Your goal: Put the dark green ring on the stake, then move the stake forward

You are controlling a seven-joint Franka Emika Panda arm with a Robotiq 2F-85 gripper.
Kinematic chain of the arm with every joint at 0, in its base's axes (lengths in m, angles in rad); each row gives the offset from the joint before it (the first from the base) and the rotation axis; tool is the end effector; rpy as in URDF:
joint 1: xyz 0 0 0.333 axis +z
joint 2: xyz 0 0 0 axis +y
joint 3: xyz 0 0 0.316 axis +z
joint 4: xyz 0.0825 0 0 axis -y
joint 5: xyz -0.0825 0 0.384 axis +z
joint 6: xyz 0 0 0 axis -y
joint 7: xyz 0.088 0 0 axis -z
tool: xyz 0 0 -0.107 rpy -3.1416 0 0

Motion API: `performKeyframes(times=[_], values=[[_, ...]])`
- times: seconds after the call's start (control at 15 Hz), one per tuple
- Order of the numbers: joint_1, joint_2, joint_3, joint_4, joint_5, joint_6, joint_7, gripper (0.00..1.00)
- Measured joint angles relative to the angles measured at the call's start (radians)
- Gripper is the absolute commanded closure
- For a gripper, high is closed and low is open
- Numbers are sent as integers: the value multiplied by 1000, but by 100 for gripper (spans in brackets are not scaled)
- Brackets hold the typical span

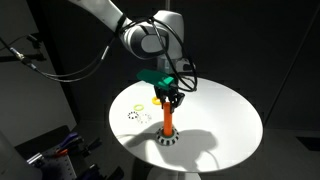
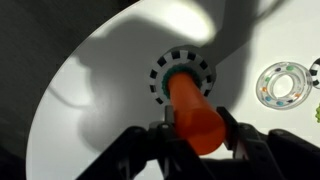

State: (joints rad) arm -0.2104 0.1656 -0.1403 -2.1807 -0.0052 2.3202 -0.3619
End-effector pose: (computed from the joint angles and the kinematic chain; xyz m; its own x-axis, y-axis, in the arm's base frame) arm 0.5173 -0.1887 0.3128 0.9993 0.0161 -0.0325 0.0167 -0.9997 0.0163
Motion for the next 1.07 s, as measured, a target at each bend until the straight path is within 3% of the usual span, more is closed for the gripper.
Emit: performKeyframes(times=[0.27,0.67,1.07], values=[[0,-24,-11,-30,0,3,-1,0],[0,-95,-16,-45,0,-22,-1,0],[5,-201,-16,-45,1,-194,-33,0]])
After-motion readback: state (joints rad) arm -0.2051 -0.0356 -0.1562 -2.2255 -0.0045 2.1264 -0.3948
